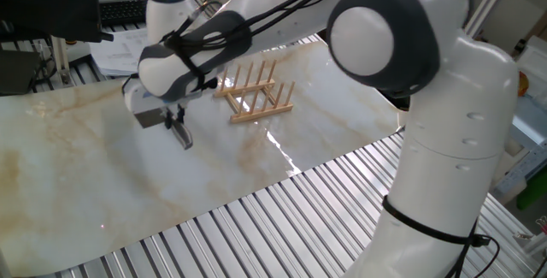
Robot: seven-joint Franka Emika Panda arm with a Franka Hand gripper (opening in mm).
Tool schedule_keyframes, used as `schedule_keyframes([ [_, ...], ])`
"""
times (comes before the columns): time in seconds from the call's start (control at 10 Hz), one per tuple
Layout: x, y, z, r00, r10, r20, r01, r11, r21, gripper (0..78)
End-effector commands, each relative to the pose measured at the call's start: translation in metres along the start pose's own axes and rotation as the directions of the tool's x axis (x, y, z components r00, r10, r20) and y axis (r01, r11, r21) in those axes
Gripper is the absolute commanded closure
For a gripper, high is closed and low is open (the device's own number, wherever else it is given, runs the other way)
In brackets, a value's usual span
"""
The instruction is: Put the knife on the knife rack
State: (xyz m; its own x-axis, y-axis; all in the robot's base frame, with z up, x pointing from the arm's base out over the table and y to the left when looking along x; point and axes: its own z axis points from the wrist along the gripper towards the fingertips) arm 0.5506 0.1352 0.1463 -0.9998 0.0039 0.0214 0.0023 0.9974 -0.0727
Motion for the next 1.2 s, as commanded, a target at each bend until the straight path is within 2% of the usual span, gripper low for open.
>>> schedule_keyframes([
  [0.1,-0.004,-0.019,-0.018,1.0,0.005,-0.002,-0.005,0.998,0.067,76.4],
  [0.3,-0.006,-0.036,-0.03,1.0,-0.002,-0.01,0.003,0.997,0.079,76.4],
  [0.5,-0.006,-0.05,-0.039,1.0,0.007,-0.008,-0.006,0.994,0.107,76.4],
  [0.8,0.004,-0.066,-0.048,1.0,0.023,0.007,-0.024,0.986,0.166,76.4],
  [0.9,0.005,-0.068,-0.049,1.0,0.025,0.008,-0.025,0.984,0.175,76.4],
  [1.2,0.004,-0.085,-0.057,0.999,0.029,0.015,-0.031,0.971,0.235,76.4],
])
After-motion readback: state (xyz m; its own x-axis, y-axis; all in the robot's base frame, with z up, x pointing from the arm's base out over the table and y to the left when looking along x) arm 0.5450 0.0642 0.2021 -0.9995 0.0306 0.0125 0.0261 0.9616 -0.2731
